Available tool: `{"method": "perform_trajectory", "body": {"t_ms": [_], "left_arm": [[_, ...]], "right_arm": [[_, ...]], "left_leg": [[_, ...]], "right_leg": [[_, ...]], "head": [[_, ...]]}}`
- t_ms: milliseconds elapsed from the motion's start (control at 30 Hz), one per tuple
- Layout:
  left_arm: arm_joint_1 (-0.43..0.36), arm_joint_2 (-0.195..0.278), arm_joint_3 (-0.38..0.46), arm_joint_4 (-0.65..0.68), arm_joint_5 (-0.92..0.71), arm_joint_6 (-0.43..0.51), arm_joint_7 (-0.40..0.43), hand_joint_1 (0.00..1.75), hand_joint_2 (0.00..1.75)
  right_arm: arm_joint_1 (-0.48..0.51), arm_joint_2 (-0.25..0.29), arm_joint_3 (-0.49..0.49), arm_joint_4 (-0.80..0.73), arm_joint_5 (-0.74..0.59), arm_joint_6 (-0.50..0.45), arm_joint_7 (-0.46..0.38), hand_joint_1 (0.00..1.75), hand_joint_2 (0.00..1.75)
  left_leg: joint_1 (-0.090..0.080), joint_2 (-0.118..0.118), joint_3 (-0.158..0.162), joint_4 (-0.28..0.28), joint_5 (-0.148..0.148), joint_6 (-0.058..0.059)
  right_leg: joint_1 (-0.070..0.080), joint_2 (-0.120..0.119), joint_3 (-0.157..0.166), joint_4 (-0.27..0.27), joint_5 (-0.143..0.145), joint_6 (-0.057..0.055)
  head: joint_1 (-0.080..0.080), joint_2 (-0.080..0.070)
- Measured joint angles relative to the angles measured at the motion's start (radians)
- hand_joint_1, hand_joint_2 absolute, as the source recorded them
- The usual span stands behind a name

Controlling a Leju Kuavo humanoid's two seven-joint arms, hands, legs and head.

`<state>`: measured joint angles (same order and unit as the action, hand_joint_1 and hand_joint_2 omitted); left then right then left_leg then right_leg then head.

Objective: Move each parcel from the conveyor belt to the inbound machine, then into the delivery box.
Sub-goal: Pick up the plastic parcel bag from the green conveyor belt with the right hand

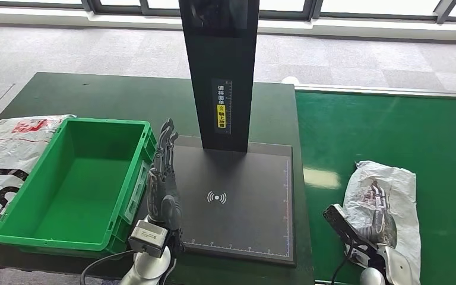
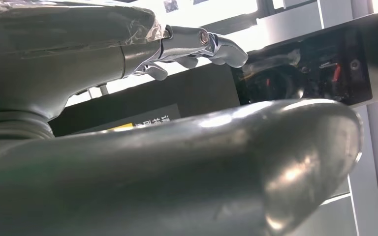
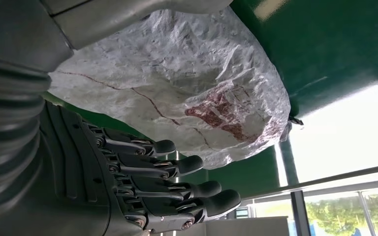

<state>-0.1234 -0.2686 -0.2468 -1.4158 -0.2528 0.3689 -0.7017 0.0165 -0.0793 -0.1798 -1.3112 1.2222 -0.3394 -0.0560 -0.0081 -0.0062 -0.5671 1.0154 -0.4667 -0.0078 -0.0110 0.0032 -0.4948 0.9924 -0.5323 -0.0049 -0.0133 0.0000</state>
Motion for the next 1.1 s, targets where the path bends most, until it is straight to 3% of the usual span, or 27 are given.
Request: {"method": "perform_trajectory", "body": {"t_ms": [600,900,1100], "left_arm": [[-0.002,0.0,0.0,0.018,-0.016,-0.001,0.0,0.0,0.0],[-0.003,-0.001,-0.002,0.029,-0.023,-0.01,0.0,0.0,0.0],[-0.005,-0.001,-0.006,0.03,-0.015,-0.065,0.024,0.0,0.0]], "right_arm": [[-0.124,-0.001,0.001,0.232,0.0,0.016,0.002,0.0,1.75],[-0.267,0.002,0.005,0.524,-0.009,0.009,-0.028,0.0,1.75],[-0.226,-0.007,0.022,0.515,0.041,0.107,0.076,0.0,1.75]], "left_leg": [[0.0,0.0,0.0,0.0,0.0,0.0],[0.0,0.001,0.0,0.0,0.001,0.001],[0.001,-0.003,0.003,0.001,0.0,0.002]], "right_leg": [[0.0,0.0,0.0,0.0,0.0,0.0],[0.0,0.001,0.0,0.0,0.001,0.0],[0.0,-0.003,0.003,-0.001,0.0,0.001]], "head": [[0.0,0.0],[0.0,0.0],[0.0,0.0]]}}
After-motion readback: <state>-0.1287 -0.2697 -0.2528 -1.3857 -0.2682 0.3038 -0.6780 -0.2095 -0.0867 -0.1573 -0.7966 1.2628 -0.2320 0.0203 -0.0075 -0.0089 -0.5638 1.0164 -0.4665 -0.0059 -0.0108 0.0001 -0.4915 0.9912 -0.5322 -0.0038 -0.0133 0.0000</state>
